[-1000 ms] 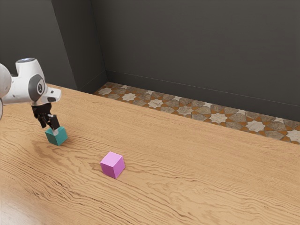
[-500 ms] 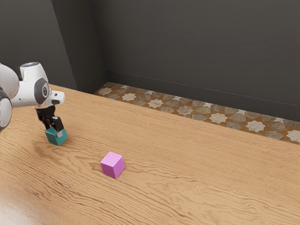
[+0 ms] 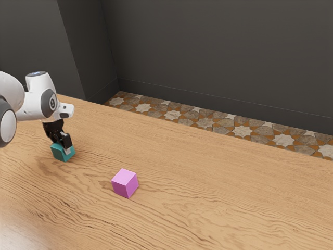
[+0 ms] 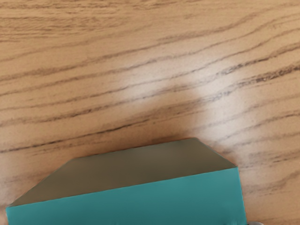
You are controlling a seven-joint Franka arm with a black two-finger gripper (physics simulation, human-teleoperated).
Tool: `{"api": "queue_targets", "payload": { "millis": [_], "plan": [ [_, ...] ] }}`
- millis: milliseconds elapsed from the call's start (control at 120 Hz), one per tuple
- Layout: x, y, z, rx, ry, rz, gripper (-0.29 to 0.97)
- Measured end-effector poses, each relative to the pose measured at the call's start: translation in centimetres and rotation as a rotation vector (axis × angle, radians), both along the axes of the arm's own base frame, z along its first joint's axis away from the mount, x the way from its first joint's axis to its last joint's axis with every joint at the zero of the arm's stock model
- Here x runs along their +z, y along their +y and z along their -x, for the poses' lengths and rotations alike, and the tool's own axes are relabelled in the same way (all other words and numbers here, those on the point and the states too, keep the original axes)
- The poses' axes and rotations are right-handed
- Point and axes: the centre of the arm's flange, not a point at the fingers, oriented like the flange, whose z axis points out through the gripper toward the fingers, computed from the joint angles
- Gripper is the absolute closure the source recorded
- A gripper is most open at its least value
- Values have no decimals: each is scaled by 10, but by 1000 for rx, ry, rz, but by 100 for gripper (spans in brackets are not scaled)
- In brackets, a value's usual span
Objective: Pick up the blue block with one arm, and put the blue block on the pink block with one arm
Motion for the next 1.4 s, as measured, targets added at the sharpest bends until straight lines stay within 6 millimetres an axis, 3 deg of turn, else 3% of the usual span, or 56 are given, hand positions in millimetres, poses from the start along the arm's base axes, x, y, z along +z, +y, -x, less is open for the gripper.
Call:
{"api": "queue_targets", "payload": {
  "millis": [400,575,700,842,967,1158,1400],
  "plan": [
    [5,-4,-3,-1,-10,-8,34],
    [55,-25,-16,-29,-86,-14,40],
    [87,-57,-25,-69,-115,-3,41],
    [98,-88,-13,-75,-93,14,43],
    [108,-134,-11,-120,-77,-3,44],
    [106,-187,-1,-111,-59,-20,43],
    [104,-246,-3,-43,-67,-36,43]
  ]
}}
